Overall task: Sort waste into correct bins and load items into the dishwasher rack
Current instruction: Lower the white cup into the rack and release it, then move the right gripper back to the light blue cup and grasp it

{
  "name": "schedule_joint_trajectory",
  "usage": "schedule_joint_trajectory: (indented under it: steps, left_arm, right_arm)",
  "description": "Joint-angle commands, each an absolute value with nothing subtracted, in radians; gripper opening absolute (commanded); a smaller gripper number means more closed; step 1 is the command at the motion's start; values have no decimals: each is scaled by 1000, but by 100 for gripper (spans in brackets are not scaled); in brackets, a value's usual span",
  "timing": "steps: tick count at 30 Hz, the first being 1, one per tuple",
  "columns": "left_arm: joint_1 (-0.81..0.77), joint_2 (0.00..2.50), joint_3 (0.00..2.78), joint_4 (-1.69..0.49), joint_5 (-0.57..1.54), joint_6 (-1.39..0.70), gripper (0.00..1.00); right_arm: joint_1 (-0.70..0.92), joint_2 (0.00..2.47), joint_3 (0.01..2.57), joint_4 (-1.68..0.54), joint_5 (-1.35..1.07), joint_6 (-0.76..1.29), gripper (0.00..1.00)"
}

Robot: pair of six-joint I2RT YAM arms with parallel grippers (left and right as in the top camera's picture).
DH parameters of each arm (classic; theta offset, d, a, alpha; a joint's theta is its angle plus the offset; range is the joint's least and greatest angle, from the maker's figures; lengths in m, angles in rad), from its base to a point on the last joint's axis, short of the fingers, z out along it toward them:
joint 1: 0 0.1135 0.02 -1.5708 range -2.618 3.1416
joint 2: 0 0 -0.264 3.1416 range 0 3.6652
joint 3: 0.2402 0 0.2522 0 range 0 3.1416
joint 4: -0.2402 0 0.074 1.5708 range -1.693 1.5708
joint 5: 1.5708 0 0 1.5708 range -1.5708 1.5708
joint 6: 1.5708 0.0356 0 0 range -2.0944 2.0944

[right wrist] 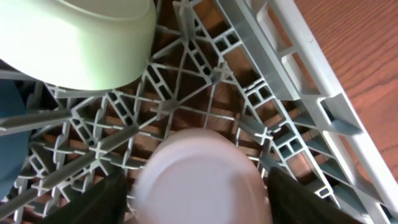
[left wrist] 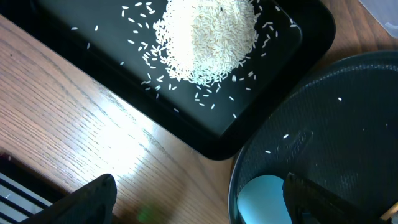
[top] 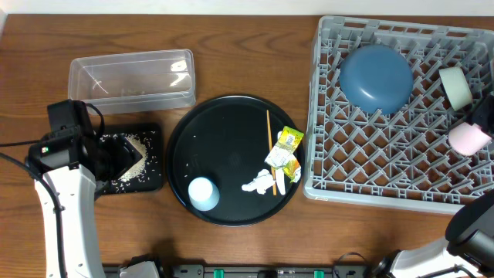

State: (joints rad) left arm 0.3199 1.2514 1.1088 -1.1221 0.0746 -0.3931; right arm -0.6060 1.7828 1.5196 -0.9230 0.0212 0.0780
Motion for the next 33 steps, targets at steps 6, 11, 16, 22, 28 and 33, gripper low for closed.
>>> schedule_joint_trajectory:
  steps: [6, 11, 16, 22, 28, 33]
  left_arm:
    - [324, 1255, 1103, -1125, 63, -402, 87]
    - [324, 1255, 1103, -1125, 63, -402, 87]
    - [324, 1255, 1103, -1125, 63, -402, 87]
    - [324, 1255, 1103, -1125, 63, -402, 87]
    - [324, 1255, 1103, -1125, 63, -402, 87]
    - [324, 1255, 1103, -1125, 63, -402, 87]
  right_arm:
    - [-607, 1772, 1537, -955, -35, 85, 67]
    - [-587, 1734, 1539, -992, -175, 45, 68]
    - [-488, 1641, 1539, -1011, -252, -21, 70]
    - [-224, 1540, 1539, -1071, -263, -47, 71]
    - [120, 1547, 1535, -1113, -262, -69, 72]
    - [382, 1618, 1534, -1095, -262, -68, 74]
